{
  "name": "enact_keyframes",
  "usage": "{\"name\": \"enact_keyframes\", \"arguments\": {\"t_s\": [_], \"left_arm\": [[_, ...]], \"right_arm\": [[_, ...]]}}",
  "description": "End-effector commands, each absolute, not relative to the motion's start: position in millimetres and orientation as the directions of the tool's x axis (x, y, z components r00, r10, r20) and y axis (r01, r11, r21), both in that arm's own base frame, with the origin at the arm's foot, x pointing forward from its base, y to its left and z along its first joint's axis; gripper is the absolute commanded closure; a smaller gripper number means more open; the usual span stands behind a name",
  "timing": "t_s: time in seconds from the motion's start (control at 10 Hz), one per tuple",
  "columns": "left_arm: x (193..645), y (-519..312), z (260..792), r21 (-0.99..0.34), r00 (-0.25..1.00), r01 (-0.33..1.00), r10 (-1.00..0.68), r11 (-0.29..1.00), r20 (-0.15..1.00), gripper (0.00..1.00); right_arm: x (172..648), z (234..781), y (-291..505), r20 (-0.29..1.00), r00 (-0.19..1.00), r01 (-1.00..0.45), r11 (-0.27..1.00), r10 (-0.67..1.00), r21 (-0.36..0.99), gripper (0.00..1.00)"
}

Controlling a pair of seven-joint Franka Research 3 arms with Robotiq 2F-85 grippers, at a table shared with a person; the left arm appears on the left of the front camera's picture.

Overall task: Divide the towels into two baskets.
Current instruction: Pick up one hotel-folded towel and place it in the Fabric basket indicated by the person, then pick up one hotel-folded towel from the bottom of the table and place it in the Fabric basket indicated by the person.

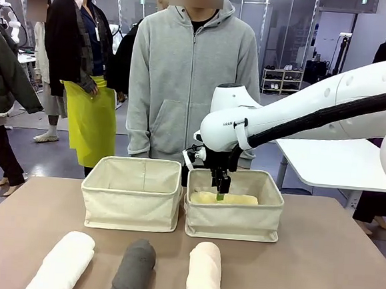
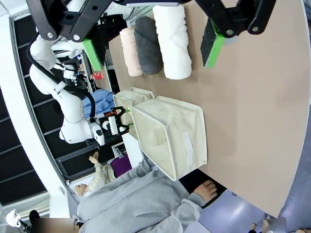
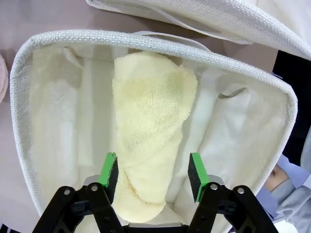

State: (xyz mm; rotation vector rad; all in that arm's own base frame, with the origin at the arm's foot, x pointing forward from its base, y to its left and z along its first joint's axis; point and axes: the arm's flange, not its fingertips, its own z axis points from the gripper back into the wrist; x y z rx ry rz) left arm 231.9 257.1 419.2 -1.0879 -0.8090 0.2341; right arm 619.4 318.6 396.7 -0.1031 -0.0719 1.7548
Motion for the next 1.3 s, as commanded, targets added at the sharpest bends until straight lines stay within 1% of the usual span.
{"name": "enact_keyframes", "arguments": {"t_s": [0.0,1.0,1.1,1.2], "left_arm": [[231.2,258.4,420.9,-0.857,0.695,0.217,0.543,0.467,0.472,0.00],[231.2,258.4,420.9,-0.857,0.695,0.217,0.543,0.467,0.472,0.00],[231.2,258.4,420.9,-0.857,0.695,0.217,0.543,0.467,0.472,0.00],[231.2,258.4,420.9,-0.857,0.695,0.217,0.543,0.467,0.472,0.00]], "right_arm": [[620.0,396.4,319.2,-0.025,-0.184,-0.976,-0.185,0.983,-0.115,0.28],[619.4,396.5,318.7,-0.029,-0.183,-0.977,-0.185,0.983,-0.106,0.27],[609.1,410.8,310.8,-0.031,-0.173,-0.980,-0.175,0.984,-0.094,0.27],[597.5,426.5,300.4,0.060,-0.133,-0.990,-0.130,0.989,-0.052,0.27]]}}
